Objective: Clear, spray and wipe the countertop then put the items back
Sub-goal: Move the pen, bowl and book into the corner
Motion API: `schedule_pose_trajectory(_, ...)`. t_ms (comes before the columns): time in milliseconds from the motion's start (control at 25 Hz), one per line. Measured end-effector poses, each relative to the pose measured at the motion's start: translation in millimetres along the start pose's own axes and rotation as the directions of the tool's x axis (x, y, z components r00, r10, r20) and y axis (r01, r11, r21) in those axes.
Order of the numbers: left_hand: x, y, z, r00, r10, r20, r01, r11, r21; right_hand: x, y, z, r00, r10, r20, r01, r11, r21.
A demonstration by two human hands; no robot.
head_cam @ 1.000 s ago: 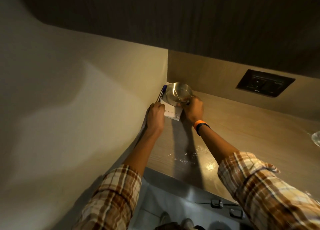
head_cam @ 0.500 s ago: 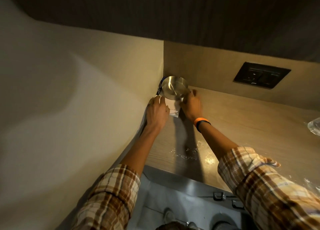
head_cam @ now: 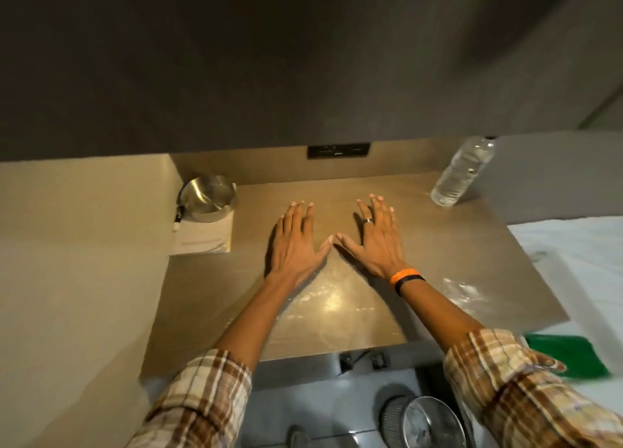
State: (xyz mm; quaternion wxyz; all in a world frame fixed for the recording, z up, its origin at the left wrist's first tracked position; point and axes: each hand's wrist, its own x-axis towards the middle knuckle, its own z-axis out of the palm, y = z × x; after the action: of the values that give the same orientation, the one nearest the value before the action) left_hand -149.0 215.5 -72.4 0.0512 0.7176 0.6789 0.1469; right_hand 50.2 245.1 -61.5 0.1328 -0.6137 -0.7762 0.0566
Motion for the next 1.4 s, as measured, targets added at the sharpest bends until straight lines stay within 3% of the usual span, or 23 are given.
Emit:
schedule_pose_trajectory(80,15,46,12,0.994,0.095,0.050,-0.092,0.994,-0.052,-12,42,-21,0.992,0.123,-0.037,-0.122,0.992,0.012)
schedule_pose_trajectory(200,40,111,24,0.980,0.185,0.069,-0.174,0.974,-0.143,-19,95,-53,0.954,0.276,-0.119,-0.251,0.950,0.185)
schedule_pose_trajectory(400,96,214,23,0.980,0.172,0.100,-0.120,0.911,-0.394,19,171,-102,0.871,0.479,-0.110,-0.376,0.794,0.477)
schedule_pose_trajectory(560,137,261,19,0.987,0.114,0.116,-0.025,0.812,-0.583,56,206,-115,0.948,0.318,-0.018,-0.239,0.747,0.620)
schedule_pose_trajectory(720,141,276,27,0.997,0.060,0.051,-0.009,0.728,-0.686,63,205,-114,0.966,0.258,0.031,-0.209,0.701,0.681)
schedule_pose_trajectory(840,119,252,21,1.000,0.014,-0.028,-0.030,0.656,-0.754,62,178,-110,0.983,0.184,0.025,-0.151,0.717,0.681)
schedule_pose_trajectory(1000,85,171,-12,0.995,-0.056,-0.081,-0.024,0.660,-0.751,63,95,-92,0.994,0.099,0.048,-0.104,0.706,0.701)
schedule_pose_trajectory(1120,61,91,-39,0.987,-0.147,-0.061,0.059,0.697,-0.715,70,16,-67,0.994,-0.016,0.104,-0.064,0.689,0.722)
schedule_pose_trajectory(1400,29,-44,-74,0.943,-0.329,-0.054,0.214,0.723,-0.657,81,-130,-18,0.980,-0.100,0.170,-0.063,0.658,0.751)
